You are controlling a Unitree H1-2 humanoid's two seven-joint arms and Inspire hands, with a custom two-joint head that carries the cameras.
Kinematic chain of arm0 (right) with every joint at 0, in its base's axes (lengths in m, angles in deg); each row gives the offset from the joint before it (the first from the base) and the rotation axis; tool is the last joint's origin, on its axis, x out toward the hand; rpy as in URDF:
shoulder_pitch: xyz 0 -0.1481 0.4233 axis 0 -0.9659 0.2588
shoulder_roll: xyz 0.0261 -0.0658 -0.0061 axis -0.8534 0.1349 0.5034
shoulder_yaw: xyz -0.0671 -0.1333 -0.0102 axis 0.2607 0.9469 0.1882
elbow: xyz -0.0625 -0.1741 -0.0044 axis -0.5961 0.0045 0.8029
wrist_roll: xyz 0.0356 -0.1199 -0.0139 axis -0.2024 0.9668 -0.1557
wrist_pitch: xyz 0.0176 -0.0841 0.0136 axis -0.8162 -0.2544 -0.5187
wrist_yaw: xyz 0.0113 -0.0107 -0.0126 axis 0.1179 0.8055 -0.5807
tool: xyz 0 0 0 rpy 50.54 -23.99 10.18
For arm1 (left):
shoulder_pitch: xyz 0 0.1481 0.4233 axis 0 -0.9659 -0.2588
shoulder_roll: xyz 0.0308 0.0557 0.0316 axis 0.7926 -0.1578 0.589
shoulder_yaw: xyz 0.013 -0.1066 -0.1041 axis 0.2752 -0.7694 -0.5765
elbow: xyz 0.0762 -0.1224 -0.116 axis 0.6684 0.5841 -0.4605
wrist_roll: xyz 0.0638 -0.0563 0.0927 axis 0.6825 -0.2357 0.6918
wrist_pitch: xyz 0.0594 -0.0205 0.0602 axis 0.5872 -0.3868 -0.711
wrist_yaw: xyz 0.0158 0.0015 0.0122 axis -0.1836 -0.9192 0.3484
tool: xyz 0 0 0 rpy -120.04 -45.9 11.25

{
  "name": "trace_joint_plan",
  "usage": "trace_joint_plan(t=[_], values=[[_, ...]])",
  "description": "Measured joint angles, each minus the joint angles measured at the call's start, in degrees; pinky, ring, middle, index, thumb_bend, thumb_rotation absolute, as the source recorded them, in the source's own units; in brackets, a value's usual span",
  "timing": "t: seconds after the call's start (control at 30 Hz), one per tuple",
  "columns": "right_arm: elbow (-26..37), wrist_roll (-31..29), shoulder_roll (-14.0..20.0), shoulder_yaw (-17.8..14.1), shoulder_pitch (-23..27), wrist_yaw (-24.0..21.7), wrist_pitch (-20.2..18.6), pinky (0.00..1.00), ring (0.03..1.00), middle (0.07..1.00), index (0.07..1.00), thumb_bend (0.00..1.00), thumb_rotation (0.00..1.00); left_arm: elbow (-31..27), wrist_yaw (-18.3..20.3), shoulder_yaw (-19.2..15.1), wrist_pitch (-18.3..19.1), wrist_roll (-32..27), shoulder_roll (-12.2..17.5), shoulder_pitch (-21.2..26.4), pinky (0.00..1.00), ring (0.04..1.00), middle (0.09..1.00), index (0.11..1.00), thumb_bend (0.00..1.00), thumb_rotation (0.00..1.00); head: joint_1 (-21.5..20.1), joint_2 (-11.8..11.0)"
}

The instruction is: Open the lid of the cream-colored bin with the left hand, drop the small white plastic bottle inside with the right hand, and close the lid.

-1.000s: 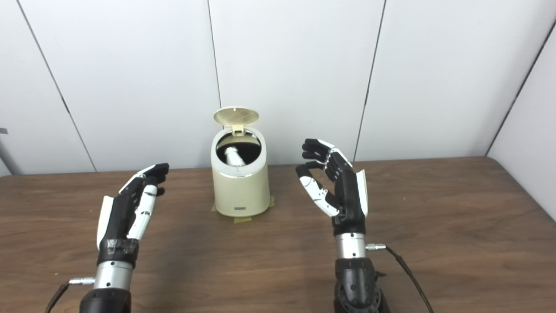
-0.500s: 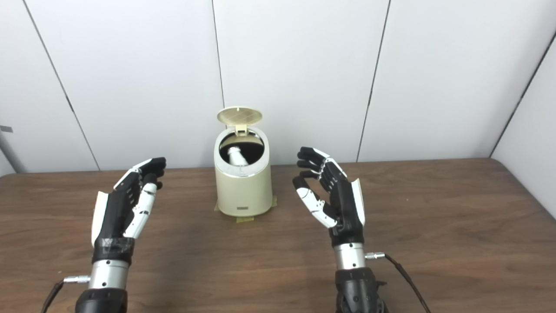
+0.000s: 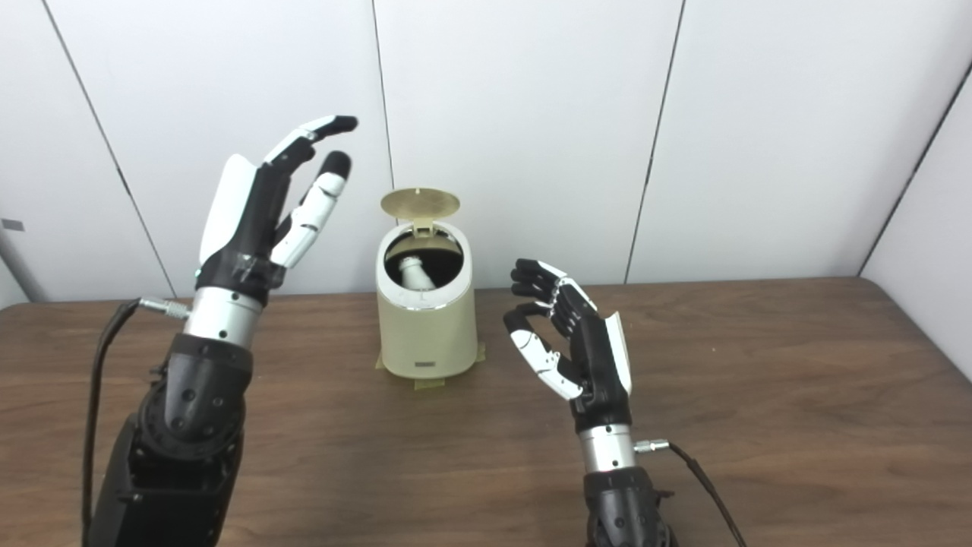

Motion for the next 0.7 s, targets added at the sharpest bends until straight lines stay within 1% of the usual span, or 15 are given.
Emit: trace_joint_plan(t=[0.07, 0.1, 0.2, 0.3, 0.37, 0.4, 0.53, 0.63, 0.7], values=[[0.87, 0.01, -0.26, 0.06, -0.18, -0.09, -0.77, 0.63, 0.722, 0.740, 0.745, 0.27, 0.50, 0.69, 1.43, 1.54, 1.94, 3.21, 0.36, 2.14, 0.99, 0.996, 0.920, 0.874, 0.69, 1.00, -0.35, 0.09], [1.30, 0.06, -0.38, 0.07, -0.22, -0.10, -1.10, 0.62, 0.717, 0.738, 0.741, 0.26, 0.50, 1.13, 2.28, 2.48, 3.05, 5.22, 0.60, 3.40, 1.00, 0.992, 0.907, 0.870, 0.71, 1.00, -0.44, 0.26], [1.38, 0.40, -0.52, 0.07, -0.23, -0.10, -1.61, 0.61, 0.711, 0.734, 0.736, 0.27, 0.51, 4.24, 3.42, 6.14, 3.29, 11.21, 1.95, 7.38, 1.00, 0.991, 0.889, 0.845, 0.72, 1.00, -0.61, 0.44], [1.40, 0.73, -0.66, 0.14, -0.25, -0.15, -1.66, 0.61, 0.711, 0.734, 0.735, 0.27, 0.52, 6.99, 5.24, 9.03, 3.20, 16.60, 3.05, 10.27, 1.00, 0.995, 0.894, 0.855, 0.77, 1.00, -0.53, 0.35], [1.42, 0.75, -0.66, 0.13, -0.25, -0.16, -1.69, 0.61, 0.712, 0.736, 0.735, 0.27, 0.53, 9.22, 6.89, 10.57, 3.26, 19.09, 3.17, 11.70, 1.00, 0.996, 0.888, 0.856, 0.79, 1.00, -0.53, 0.26], [1.44, 0.74, -0.68, 0.13, -0.25, -0.16, -1.73, 0.61, 0.712, 0.735, 0.732, 0.27, 0.54, 10.56, 7.75, 11.24, 3.46, 20.42, 3.15, 12.31, 1.00, 0.999, 0.890, 0.862, 0.82, 1.00, -0.53, 0.18], [1.47, 0.93, -0.72, 0.15, -0.27, -0.15, -1.73, 0.60, 0.708, 0.731, 0.728, 0.26, 0.55, 15.20, 11.64, 12.73, 5.28, 24.35, 3.05, 14.30, 1.00, 0.999, 0.891, 0.863, 0.87, 0.99, -0.62, 0.18], [1.46, 1.24, -0.74, 0.13, -0.29, -0.14, -1.73, 0.61, 0.710, 0.731, 0.728, 0.26, 0.55, 17.41, 11.83, 12.86, 5.41, 26.27, 3.00, 15.18, 1.00, 0.991, 0.878, 0.847, 0.88, 0.98, -0.53, -0.09], [1.45, 1.11, -0.83, 0.13, -0.29, -0.15, -1.74, 0.61, 0.711, 0.732, 0.730, 0.26, 0.56, 19.93, 11.80, 12.87, 5.41, 27.35, 3.02, 16.24, 1.00, 0.988, 0.869, 0.847, 0.89, 0.98, -0.53, -0.17]])
